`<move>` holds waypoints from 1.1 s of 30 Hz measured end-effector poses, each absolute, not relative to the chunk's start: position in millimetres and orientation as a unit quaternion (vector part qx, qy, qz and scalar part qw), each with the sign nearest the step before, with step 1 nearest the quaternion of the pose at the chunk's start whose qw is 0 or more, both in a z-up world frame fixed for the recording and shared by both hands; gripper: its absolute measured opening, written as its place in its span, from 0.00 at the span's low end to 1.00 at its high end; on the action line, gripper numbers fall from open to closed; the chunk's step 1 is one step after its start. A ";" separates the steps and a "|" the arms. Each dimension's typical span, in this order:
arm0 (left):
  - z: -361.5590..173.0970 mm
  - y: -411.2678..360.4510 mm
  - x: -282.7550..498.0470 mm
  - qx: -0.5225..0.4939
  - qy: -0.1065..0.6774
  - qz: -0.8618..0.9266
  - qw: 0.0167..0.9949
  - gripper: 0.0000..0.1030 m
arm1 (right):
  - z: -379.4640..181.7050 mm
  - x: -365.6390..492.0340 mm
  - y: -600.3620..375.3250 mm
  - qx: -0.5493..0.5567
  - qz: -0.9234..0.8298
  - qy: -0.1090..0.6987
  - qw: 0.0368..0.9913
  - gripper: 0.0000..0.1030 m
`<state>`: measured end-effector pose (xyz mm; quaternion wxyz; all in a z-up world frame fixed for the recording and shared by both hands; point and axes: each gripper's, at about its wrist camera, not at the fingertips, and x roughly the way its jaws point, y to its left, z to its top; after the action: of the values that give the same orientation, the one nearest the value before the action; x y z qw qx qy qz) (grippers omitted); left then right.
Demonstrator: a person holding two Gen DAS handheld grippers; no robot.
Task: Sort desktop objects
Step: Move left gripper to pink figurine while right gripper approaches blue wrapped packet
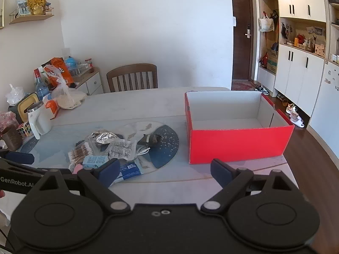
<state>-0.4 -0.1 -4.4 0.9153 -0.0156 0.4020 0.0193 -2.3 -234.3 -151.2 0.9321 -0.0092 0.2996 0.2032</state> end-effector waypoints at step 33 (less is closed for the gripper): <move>-69.7 86.8 55.0 -0.031 0.402 0.023 0.915 1.00 | -208.3 41.5 -147.4 -0.091 0.279 0.329 0.897 0.90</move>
<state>55.0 86.8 -69.7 0.9150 -0.0310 0.4016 0.0234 41.5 -147.4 -208.3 0.8975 -0.0907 0.3292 0.2791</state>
